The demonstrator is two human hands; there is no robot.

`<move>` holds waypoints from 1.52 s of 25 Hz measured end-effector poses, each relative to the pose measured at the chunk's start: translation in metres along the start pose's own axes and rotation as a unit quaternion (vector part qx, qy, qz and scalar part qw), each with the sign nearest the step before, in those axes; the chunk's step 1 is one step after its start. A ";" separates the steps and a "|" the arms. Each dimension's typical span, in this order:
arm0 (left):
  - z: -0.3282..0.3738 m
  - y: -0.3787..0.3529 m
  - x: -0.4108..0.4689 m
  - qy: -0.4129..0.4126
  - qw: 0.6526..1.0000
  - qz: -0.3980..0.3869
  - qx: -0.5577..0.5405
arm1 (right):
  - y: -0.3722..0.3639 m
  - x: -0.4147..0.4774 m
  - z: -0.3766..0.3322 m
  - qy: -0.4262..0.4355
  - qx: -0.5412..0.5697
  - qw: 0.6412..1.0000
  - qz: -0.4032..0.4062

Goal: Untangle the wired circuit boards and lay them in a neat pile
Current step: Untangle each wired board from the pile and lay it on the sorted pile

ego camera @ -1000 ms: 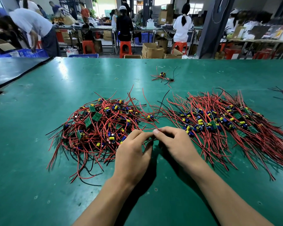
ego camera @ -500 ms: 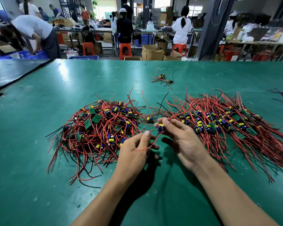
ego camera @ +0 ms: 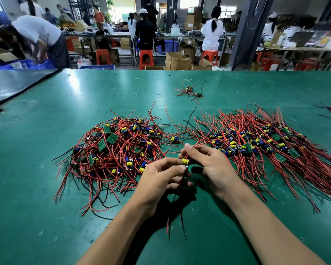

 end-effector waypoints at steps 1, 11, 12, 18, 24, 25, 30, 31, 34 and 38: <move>0.000 -0.001 -0.001 0.008 1.000 -0.008 0.007 | 0.002 0.001 -0.001 0.002 -0.009 1.000 0.006; 0.000 -0.005 -0.002 0.028 0.999 -0.023 0.023 | 0.001 -0.003 0.002 -0.008 -0.104 0.994 -0.028; 0.000 -0.005 -0.001 0.023 0.999 -0.019 0.029 | 0.001 -0.003 0.002 -0.013 -0.101 0.994 -0.033; 0.003 -0.008 -0.007 -0.012 0.988 -0.041 0.147 | 0.004 0.000 0.005 -0.058 -0.057 0.997 -0.006; 0.002 -0.012 -0.011 -0.002 0.973 -0.068 0.220 | 0.027 0.013 -0.002 -0.046 0.040 0.989 0.137; 0.001 -0.013 -0.012 0.001 0.973 -0.072 0.219 | 0.029 0.015 -0.002 -0.050 0.078 0.985 0.142; 0.003 -0.015 -0.013 0.009 0.976 -0.088 0.200 | 0.025 0.015 -0.004 -0.095 0.254 0.955 0.117; 0.003 -0.014 -0.013 0.010 0.976 -0.086 0.199 | 0.026 0.014 -0.004 -0.105 0.284 0.947 0.108; 0.002 -0.011 -0.011 0.005 0.979 -0.055 0.195 | 0.027 0.015 -0.004 -0.104 0.286 0.947 0.101; 0.003 -0.007 -0.009 0.028 0.992 -0.027 0.118 | 0.028 0.012 -0.004 -0.041 0.113 0.992 0.042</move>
Point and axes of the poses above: each hand's wrist, its own x-axis towards the middle knuckle, its own y-axis out of the back of the hand, z = x × y, the point moved 3 cm from there along x, towards the middle knuckle, and after that the axes turned 7 degrees about -x, right-handed, at the moved point
